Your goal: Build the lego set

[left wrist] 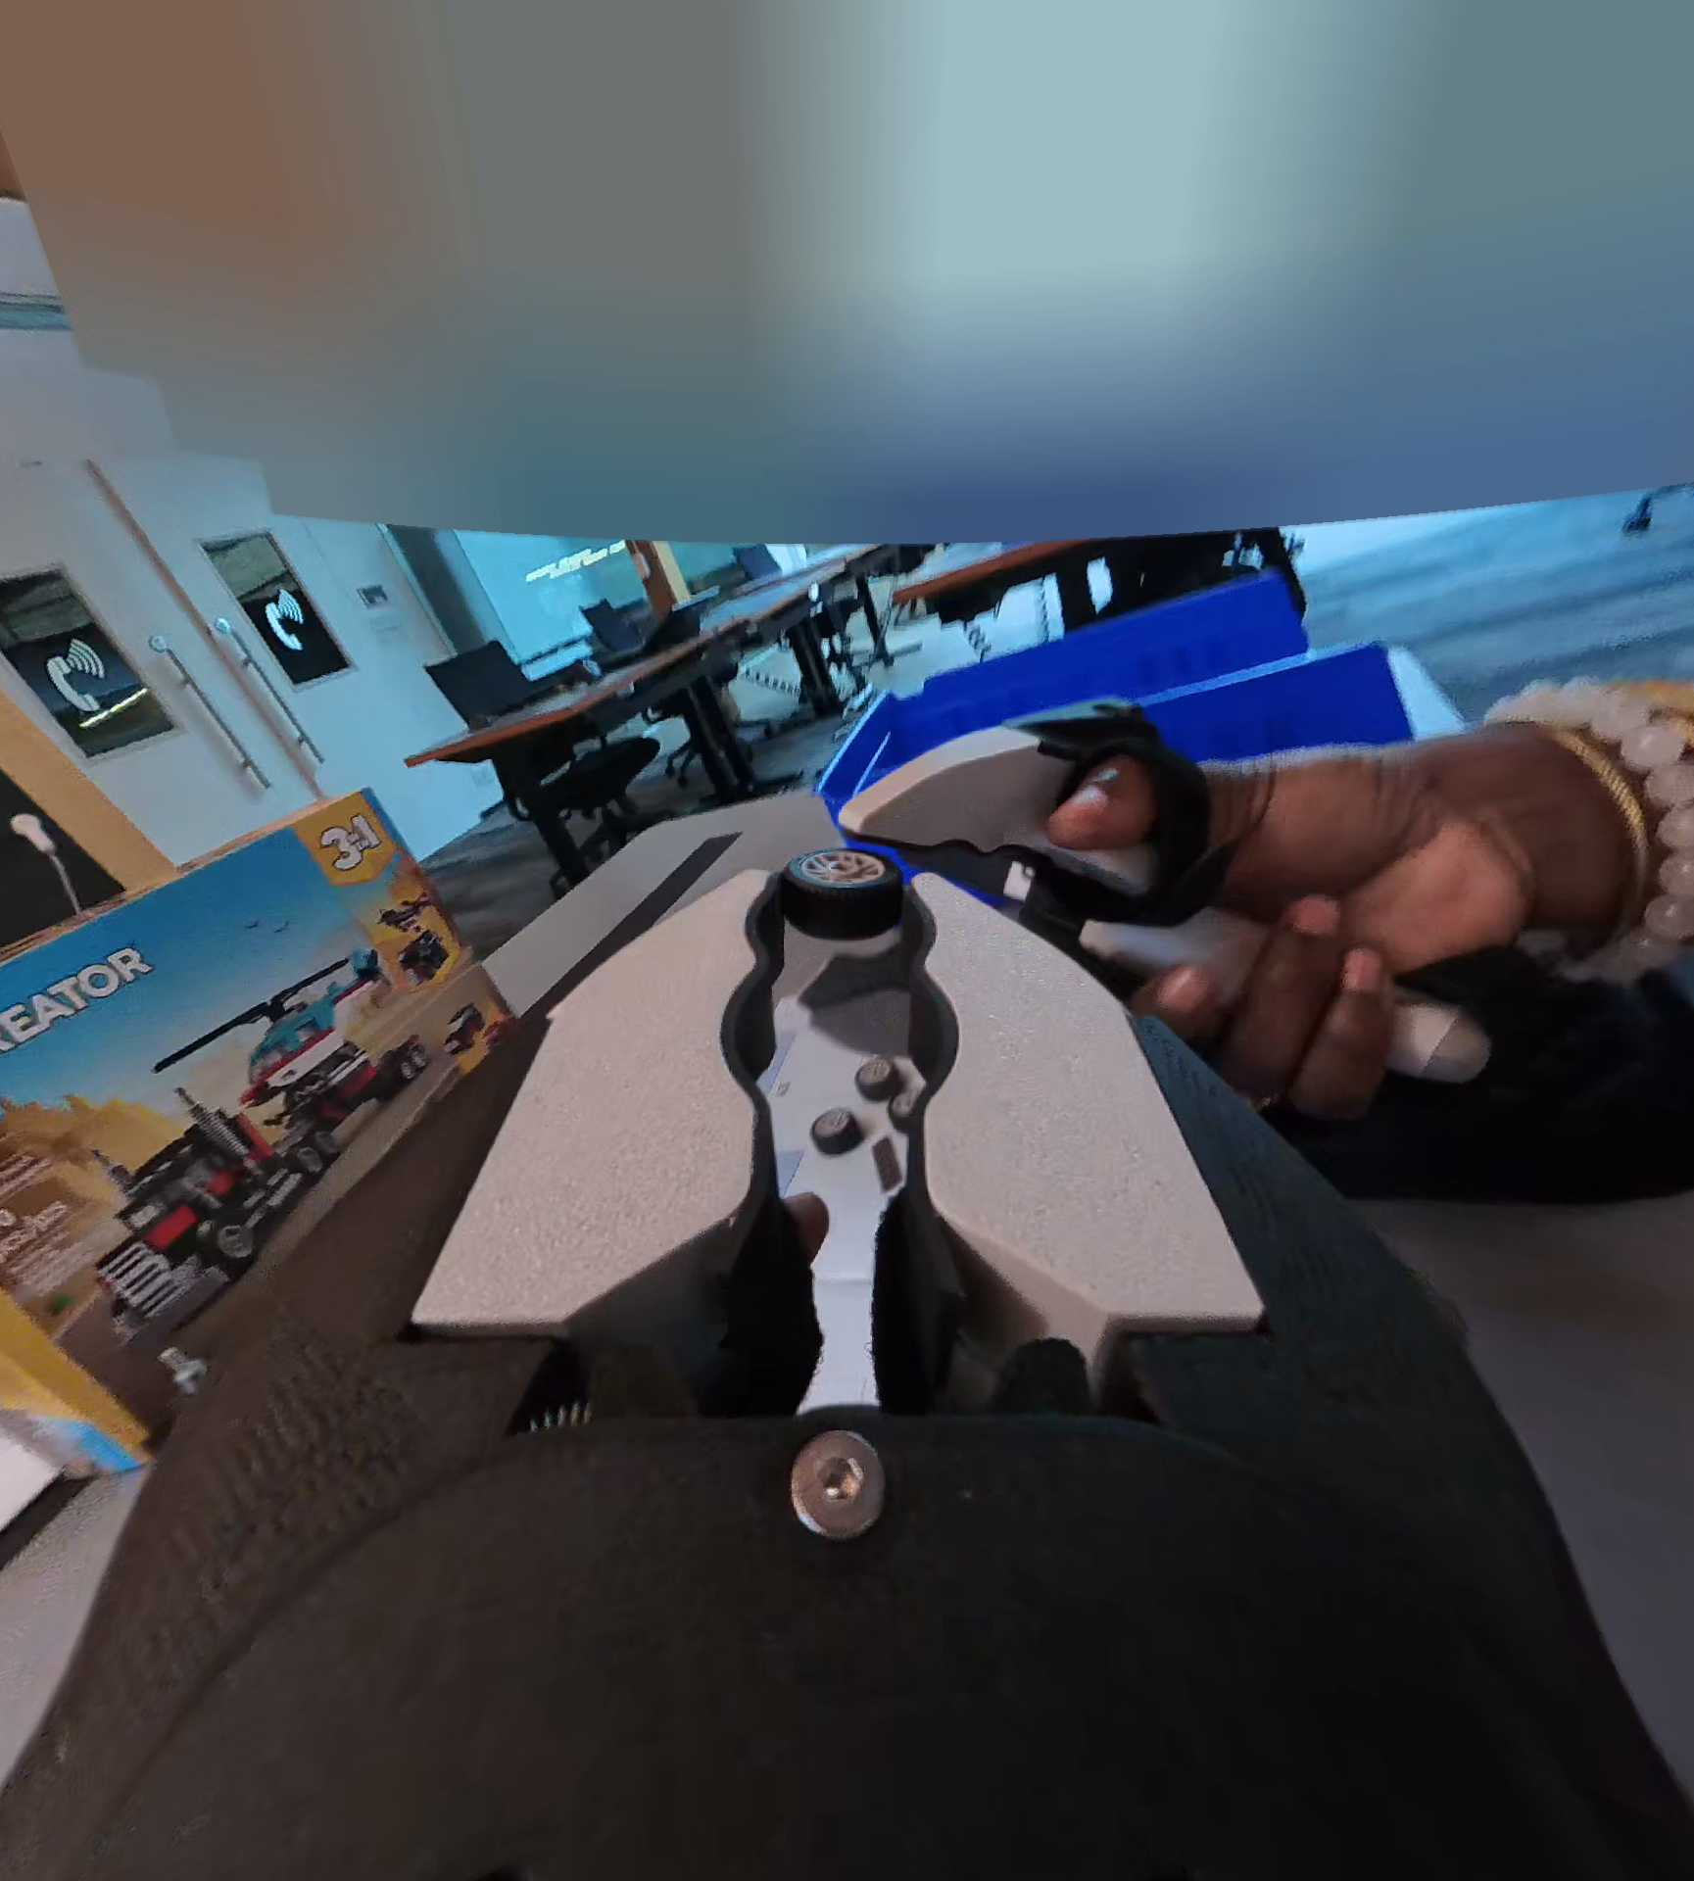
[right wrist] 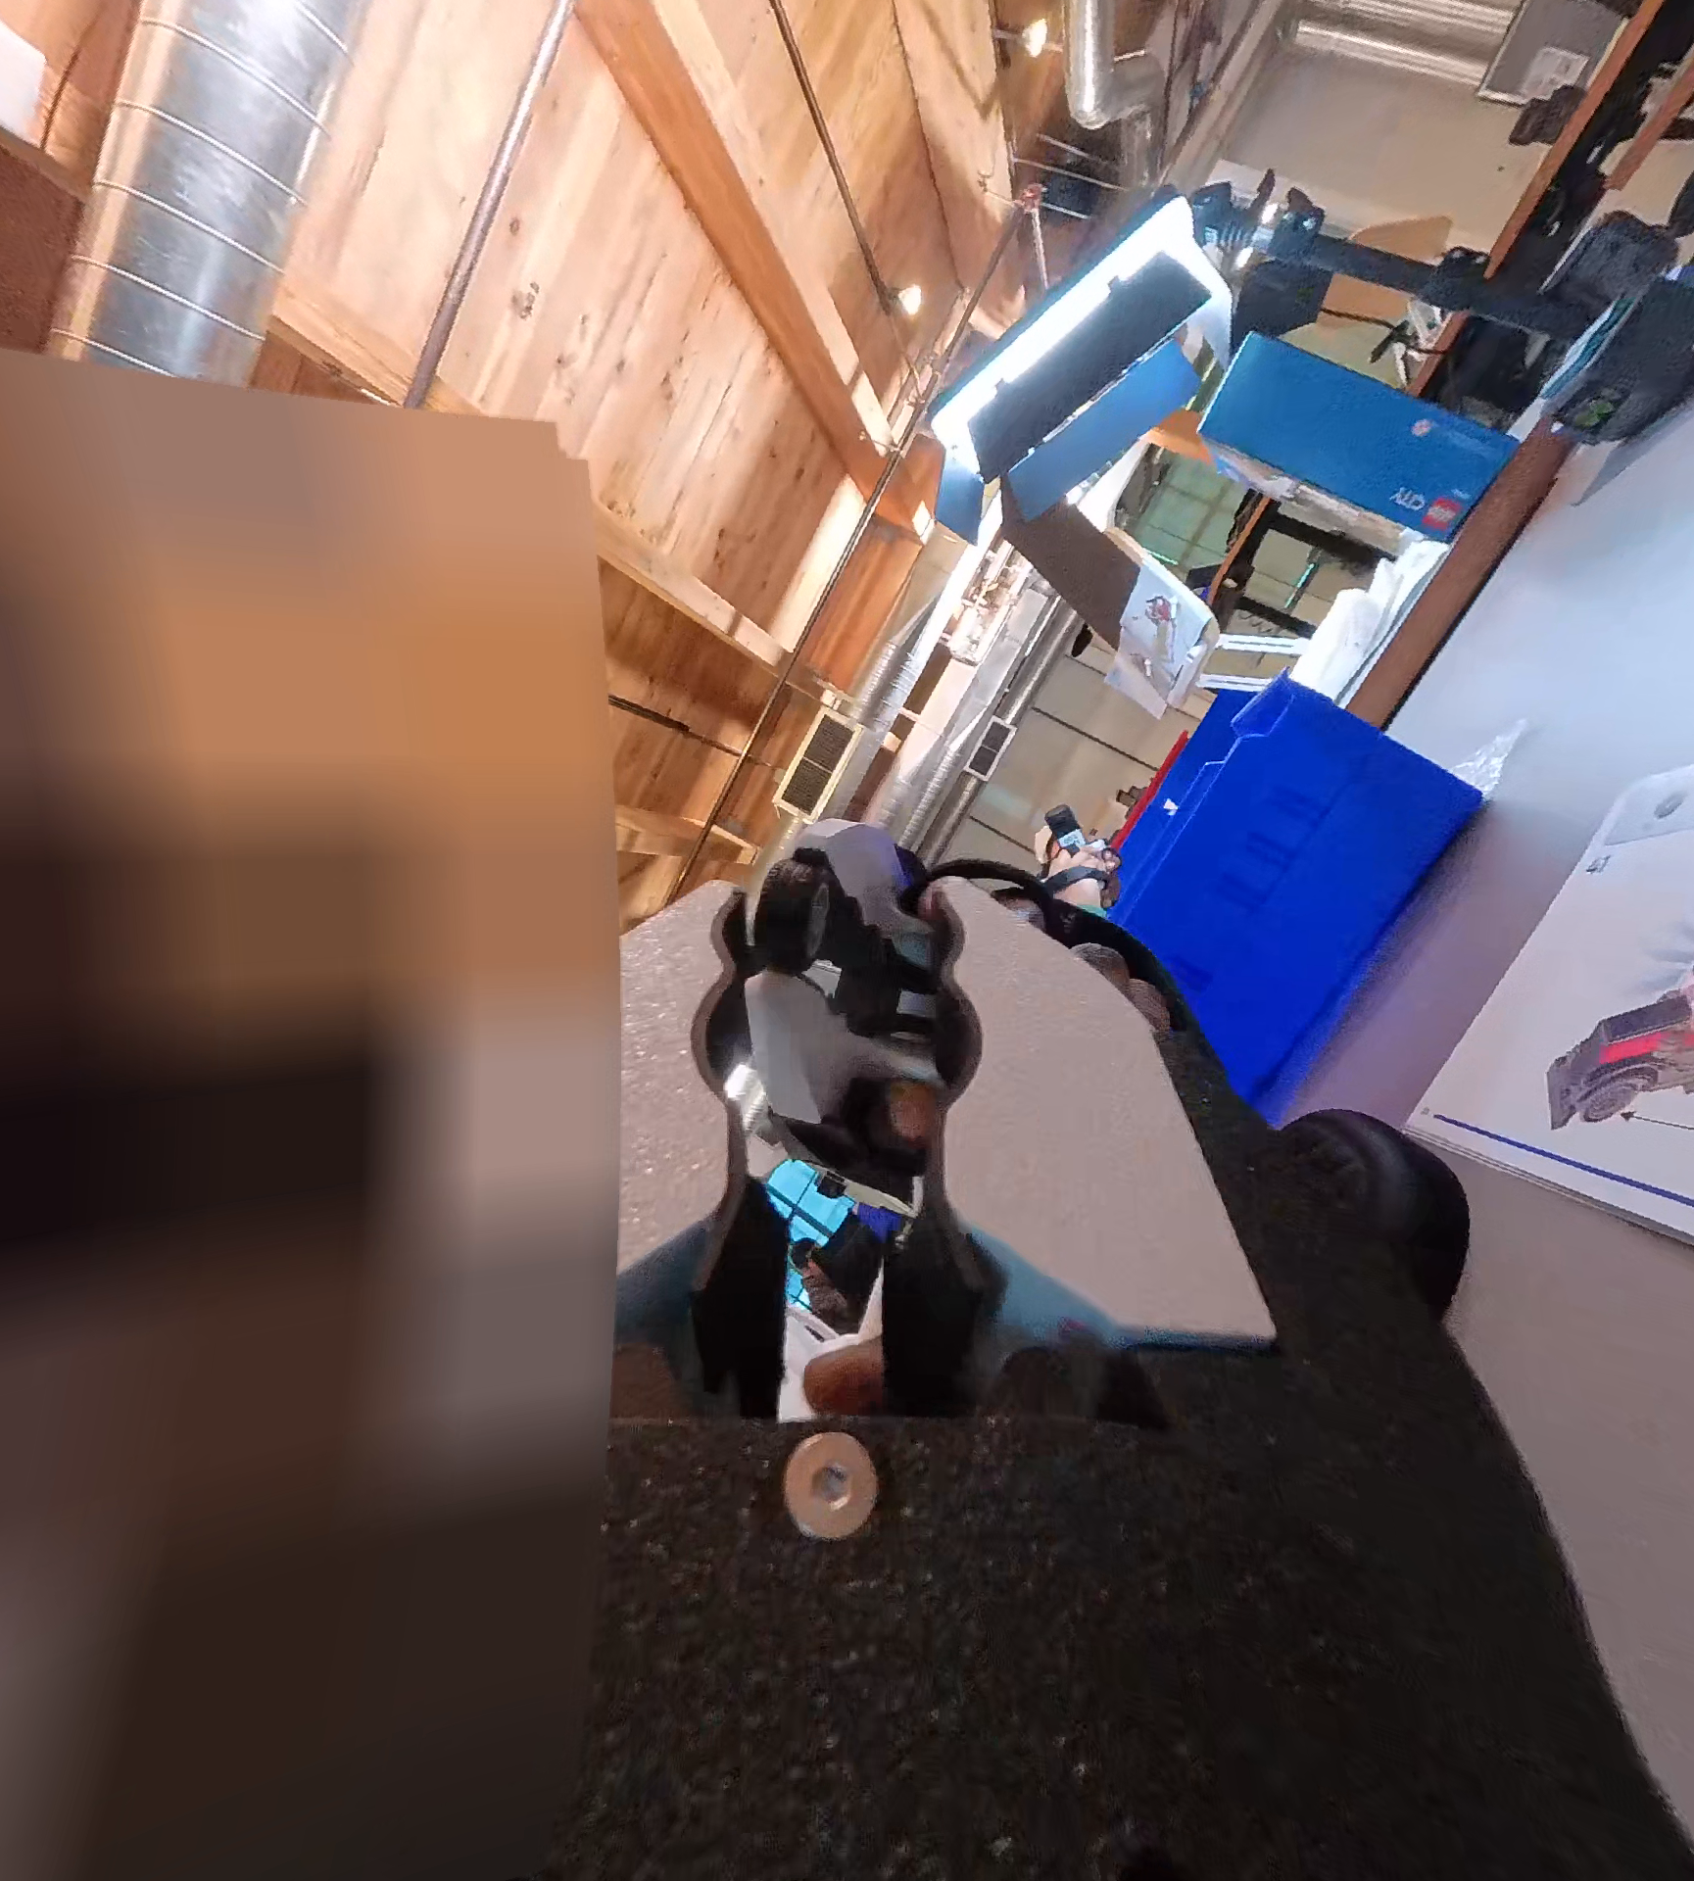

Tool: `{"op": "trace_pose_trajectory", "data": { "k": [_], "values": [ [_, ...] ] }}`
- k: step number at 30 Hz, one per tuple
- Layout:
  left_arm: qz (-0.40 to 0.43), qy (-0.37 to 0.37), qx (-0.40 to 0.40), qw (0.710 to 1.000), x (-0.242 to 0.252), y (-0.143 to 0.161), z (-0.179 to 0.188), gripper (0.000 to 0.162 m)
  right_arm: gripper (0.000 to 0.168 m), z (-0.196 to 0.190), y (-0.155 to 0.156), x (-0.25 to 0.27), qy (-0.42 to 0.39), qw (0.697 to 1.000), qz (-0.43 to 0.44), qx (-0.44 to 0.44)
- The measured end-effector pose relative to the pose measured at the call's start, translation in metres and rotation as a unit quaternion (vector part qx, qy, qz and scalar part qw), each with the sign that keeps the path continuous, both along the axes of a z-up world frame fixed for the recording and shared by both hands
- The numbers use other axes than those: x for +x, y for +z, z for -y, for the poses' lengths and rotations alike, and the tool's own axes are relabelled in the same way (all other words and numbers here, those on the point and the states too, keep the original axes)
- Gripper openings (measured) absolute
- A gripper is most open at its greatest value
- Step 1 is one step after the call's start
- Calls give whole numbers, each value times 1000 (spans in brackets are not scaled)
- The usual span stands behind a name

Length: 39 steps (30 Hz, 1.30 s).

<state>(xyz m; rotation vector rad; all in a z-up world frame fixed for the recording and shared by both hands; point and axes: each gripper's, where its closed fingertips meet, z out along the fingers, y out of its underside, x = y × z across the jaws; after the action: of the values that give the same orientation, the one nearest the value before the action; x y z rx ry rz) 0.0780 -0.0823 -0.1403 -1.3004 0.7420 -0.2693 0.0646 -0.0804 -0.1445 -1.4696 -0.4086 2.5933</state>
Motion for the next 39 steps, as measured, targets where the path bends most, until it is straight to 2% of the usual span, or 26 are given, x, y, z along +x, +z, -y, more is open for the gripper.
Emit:
{"op": "trace_pose_trajectory", "data": {
  "k": [2,5,7,10,15,20,24,27,30,32,34,35,37,39],
  "values": [
    [33,-8,4,999,0,4,1,22,46,0,1,-1,0,1000,7,12],
    [34,-1,6,999,0,2,0,22,55,4,1,-4,-3,999,20,46],
    [19,1,11,1000,2,1,0,22,45,5,4,-4,-13,997,16,71],
    [-5,3,26,1000,5,1,1,22,13,6,10,0,-25,994,-5,103],
    [-45,11,44,998,7,-1,1,23,10,8,9,2,-42,986,12,163],
    [-50,7,55,997,9,1,4,23,10,14,11,2,-43,982,7,184],
    [-11,-12,55,998,10,8,9,23,12,18,18,4,-23,981,-1,192],
    [49,-11,55,997,1,18,10,23,26,8,24,10,-53,979,-9,195],
    [66,4,55,996,-7,21,9,23,25,0,24,15,-104,960,13,259],
    [20,28,54,998,-8,13,4,23,23,1,19,13,-132,929,54,343],
    [-15,15,54,998,0,7,5,23,23,4,14,9,-135,904,88,396],
    [-11,-6,58,998,5,8,8,23,24,7,13,7,-119,908,90,392],
    [11,-43,65,997,12,12,12,23,26,14,17,6,-59,942,61,324],
    [19,-55,62,996,13,13,13,23,11,20,19,8,-4,963,26,267]
  ]
}}
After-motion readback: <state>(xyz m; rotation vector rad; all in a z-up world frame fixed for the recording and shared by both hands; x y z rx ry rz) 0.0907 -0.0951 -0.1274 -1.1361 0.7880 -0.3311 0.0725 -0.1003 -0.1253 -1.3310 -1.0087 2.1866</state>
